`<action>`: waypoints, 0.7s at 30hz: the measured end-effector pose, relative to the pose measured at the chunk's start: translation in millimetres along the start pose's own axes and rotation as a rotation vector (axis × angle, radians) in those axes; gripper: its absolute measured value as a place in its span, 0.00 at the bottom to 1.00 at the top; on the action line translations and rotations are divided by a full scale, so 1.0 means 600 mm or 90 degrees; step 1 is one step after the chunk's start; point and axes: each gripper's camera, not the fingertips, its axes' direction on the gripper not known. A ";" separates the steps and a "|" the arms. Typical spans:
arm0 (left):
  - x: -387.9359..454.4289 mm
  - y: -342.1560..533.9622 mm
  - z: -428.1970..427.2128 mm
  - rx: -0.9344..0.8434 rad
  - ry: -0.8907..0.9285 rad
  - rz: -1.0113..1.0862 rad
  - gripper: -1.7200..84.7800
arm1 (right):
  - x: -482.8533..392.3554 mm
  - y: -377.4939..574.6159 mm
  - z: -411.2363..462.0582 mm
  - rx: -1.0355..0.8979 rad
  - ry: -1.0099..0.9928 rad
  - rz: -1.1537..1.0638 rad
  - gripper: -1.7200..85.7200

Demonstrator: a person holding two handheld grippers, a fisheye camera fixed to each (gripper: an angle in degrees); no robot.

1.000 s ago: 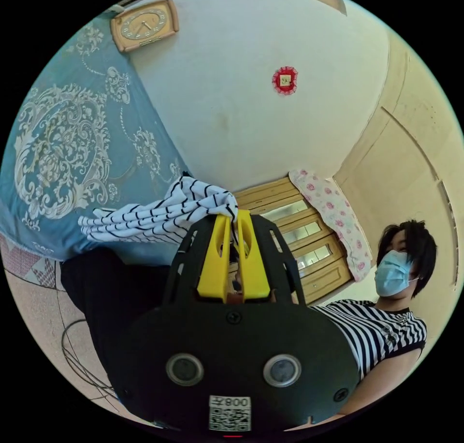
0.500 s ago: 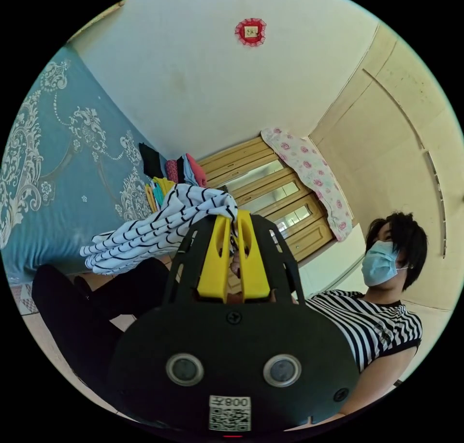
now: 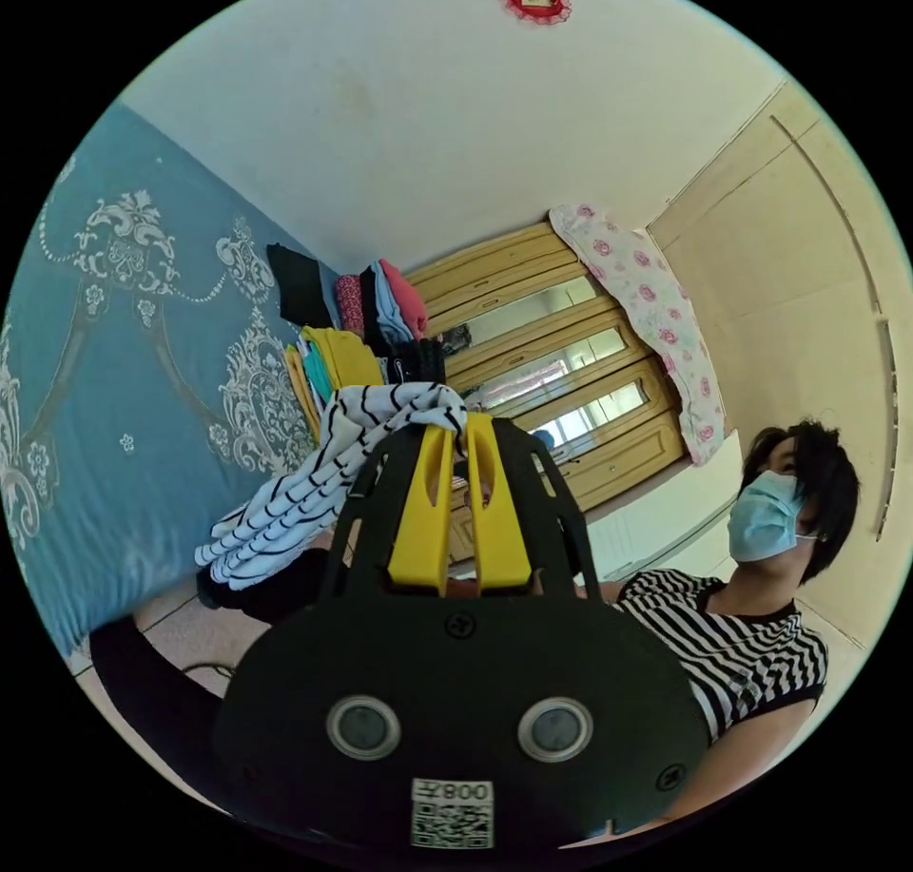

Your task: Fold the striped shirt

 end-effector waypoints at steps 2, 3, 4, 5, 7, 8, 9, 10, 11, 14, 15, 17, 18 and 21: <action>-0.059 -0.066 0.037 0.002 -0.008 0.003 0.06 | 0.027 -0.104 -0.016 -0.004 0.009 -0.001 0.04; -0.075 -0.086 0.046 0.002 -0.009 0.005 0.06 | 0.034 -0.135 -0.020 -0.006 0.011 -0.003 0.04; -0.109 -0.130 0.065 0.006 -0.013 0.006 0.06 | 0.050 -0.202 -0.028 -0.010 0.020 -0.005 0.04; -0.142 -0.179 0.087 0.007 -0.019 0.016 0.06 | 0.061 -0.274 -0.037 -0.014 0.034 -0.013 0.04; -0.188 -0.258 0.121 0.016 -0.024 0.030 0.06 | 0.069 -0.387 -0.057 -0.016 0.064 -0.035 0.04; -0.215 -0.316 0.148 0.017 -0.018 0.053 0.06 | 0.069 -0.464 -0.077 -0.010 0.080 -0.053 0.04; -0.225 -0.344 0.161 0.019 -0.018 0.067 0.06 | 0.069 -0.501 -0.088 -0.005 0.084 -0.062 0.04; -0.244 -0.399 0.188 0.025 -0.018 0.100 0.06 | 0.066 -0.572 -0.112 0.007 0.092 -0.083 0.04; -0.262 -0.450 0.218 0.029 -0.010 0.135 0.06 | 0.063 -0.638 -0.138 0.022 0.106 -0.103 0.04; -0.318 -0.553 0.295 0.030 0.010 0.201 0.06 | 0.068 -0.764 -0.195 0.050 0.155 -0.135 0.04; -0.334 -0.568 0.310 0.029 0.009 0.209 0.06 | 0.074 -0.782 -0.203 0.053 0.173 -0.138 0.04; -0.415 -0.612 0.374 0.021 0.001 0.208 0.06 | 0.124 -0.831 -0.232 0.060 0.223 -0.107 0.04; -0.440 -0.619 0.389 0.018 0.003 0.200 0.06 | 0.143 -0.839 -0.237 0.059 0.233 -0.096 0.04; -0.581 -0.630 0.471 -0.011 -0.013 0.149 0.06 | 0.267 -0.855 -0.263 0.054 0.305 0.014 0.04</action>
